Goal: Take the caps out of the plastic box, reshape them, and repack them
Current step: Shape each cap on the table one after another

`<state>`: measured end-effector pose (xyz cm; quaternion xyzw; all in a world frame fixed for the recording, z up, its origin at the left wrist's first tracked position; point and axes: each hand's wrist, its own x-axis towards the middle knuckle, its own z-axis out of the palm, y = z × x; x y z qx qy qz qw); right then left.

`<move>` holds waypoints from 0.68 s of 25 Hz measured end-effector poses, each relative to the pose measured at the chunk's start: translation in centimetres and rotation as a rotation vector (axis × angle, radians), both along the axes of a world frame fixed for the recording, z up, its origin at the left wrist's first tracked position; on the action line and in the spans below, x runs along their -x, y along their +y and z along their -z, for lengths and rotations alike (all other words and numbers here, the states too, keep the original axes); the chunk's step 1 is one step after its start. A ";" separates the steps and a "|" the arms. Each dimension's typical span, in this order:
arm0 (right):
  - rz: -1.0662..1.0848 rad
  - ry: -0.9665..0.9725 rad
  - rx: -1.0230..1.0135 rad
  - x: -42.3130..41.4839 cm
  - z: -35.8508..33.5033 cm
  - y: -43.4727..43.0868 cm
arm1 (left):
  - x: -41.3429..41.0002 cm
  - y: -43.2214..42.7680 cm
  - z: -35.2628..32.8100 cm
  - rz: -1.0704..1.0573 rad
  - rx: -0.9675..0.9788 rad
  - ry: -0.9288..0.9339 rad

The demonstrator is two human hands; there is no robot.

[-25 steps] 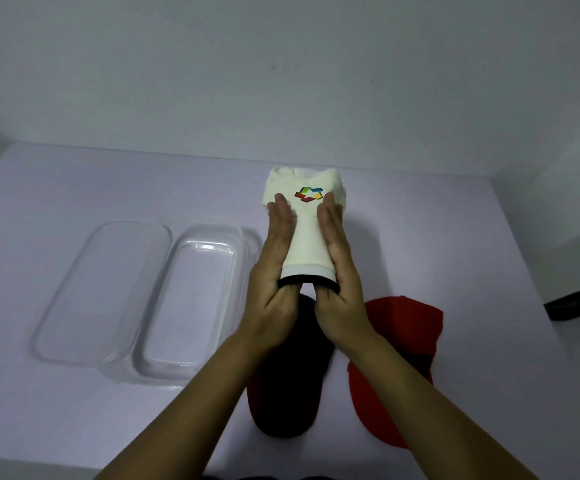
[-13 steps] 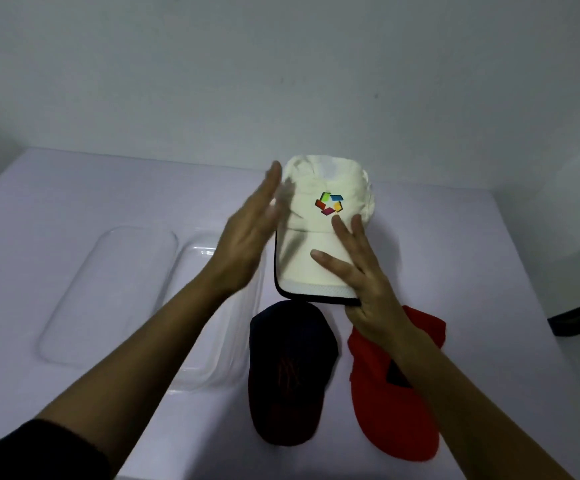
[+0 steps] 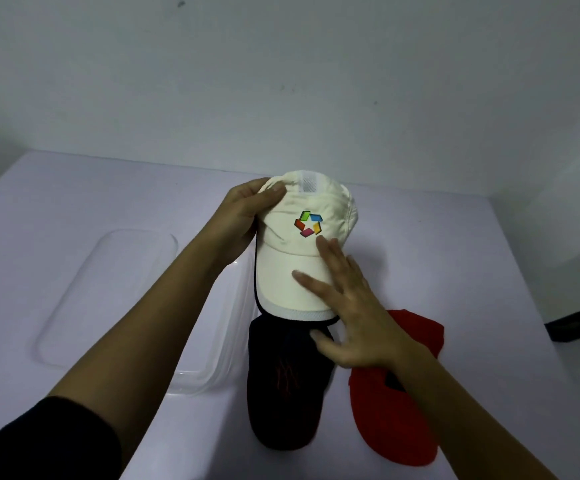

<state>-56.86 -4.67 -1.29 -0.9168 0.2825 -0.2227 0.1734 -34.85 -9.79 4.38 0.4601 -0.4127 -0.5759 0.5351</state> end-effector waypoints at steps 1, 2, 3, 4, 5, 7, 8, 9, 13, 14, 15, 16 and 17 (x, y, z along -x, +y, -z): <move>-0.003 -0.063 -0.091 0.2 -0.7 0.0 | -0.3 0.1 0.2 -0.011 0.007 0.009; 0.042 -0.175 -0.173 0.3 -1.4 -0.3 | -0.5 0.2 0.4 -0.014 0.019 0.011; 0.138 -0.306 -0.243 0.3 -2.2 -0.8 | -0.6 0.4 0.4 -0.007 0.032 0.012; 0.259 -0.418 -0.317 0.2 -3.0 -1.5 | -0.5 0.7 0.4 0.009 0.044 0.015; 0.359 -0.487 -0.395 -0.1 -3.8 -2.3 | -0.2 0.8 0.3 0.031 0.053 0.016; 0.385 -0.493 -0.526 -0.5 -4.8 -3.8 | 0.6 1.2 0.2 0.081 0.067 -0.014; 0.345 -0.478 -0.576 -0.6 -5.1 -4.4 | 0.8 1.3 0.3 0.096 0.066 -0.037; 0.299 -0.484 -0.639 -0.6 -5.3 -4.9 | 0.9 1.3 0.3 0.104 0.066 -0.054; 0.191 -0.419 -0.875 0.4 -6.9 -6.8 | -0.6 1.2 -0.2 0.202 0.072 -0.132; 0.182 -0.368 -0.908 0.7 -7.1 -7.3 | -1.1 1.0 -0.4 0.232 0.058 -0.161; 0.184 -0.331 -0.920 0.9 -7.2 -7.8 | -1.4 0.8 -0.6 0.248 0.038 -0.223; 0.195 -0.301 -0.913 1.1 -7.2 -8.3 | -1.5 0.6 -0.8 0.255 0.023 -0.319; 0.206 -0.271 -0.898 1.1 -7.1 -8.7 | -1.4 0.4 -0.9 0.258 0.030 -0.441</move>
